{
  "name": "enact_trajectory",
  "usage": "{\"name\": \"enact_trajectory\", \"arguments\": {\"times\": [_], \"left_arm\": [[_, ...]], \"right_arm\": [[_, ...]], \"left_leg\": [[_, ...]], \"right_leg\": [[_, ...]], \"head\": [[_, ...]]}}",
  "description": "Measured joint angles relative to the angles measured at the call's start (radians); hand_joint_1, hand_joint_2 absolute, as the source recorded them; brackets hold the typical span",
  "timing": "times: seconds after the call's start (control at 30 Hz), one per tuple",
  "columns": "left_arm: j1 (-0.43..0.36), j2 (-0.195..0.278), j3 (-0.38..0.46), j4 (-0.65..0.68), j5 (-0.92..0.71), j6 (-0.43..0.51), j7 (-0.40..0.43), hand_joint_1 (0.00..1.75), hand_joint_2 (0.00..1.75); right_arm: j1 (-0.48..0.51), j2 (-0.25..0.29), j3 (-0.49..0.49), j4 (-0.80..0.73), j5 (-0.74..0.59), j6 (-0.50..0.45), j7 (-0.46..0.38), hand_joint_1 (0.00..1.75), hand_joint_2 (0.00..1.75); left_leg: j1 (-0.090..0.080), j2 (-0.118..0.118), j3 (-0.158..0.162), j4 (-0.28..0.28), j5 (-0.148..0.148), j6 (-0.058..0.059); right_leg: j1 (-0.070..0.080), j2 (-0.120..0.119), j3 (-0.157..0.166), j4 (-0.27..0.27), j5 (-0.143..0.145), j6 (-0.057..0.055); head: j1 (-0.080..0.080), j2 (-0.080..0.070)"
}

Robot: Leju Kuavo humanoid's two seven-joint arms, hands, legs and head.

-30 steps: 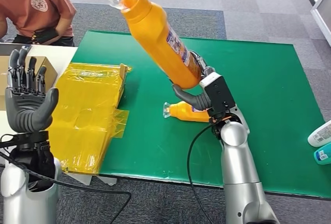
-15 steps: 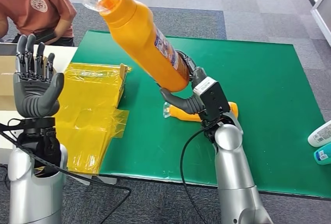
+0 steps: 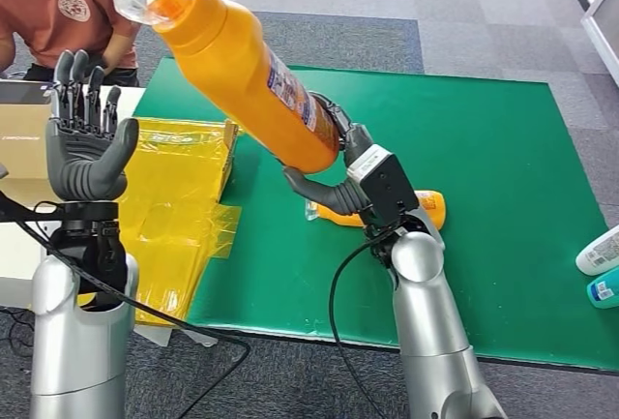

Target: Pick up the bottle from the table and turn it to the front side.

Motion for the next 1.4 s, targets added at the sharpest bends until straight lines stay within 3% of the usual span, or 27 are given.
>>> {"name": "enact_trajectory", "arguments": {"times": [0.8,1.4], "left_arm": [[-0.043,-0.017,-0.049,0.137,0.009,-0.016,0.018,0.00,1.75],[-0.061,-0.020,-0.124,0.298,-0.055,-0.027,-0.004,0.00,1.75]], "right_arm": [[-0.058,0.020,0.117,0.087,-0.016,0.033,-0.001,1.75,1.75],[-0.085,0.016,0.120,0.127,-0.039,0.029,-0.031,1.75,1.75]], "left_leg": [[0.000,0.000,0.000,0.000,0.000,0.000],[0.000,0.000,0.000,0.000,0.000,0.000]], "right_leg": [[0.000,0.000,0.000,0.000,0.000,0.000],[0.000,0.000,0.000,0.000,0.000,0.000]], "head": [[0.000,0.000],[0.000,0.000]]}}
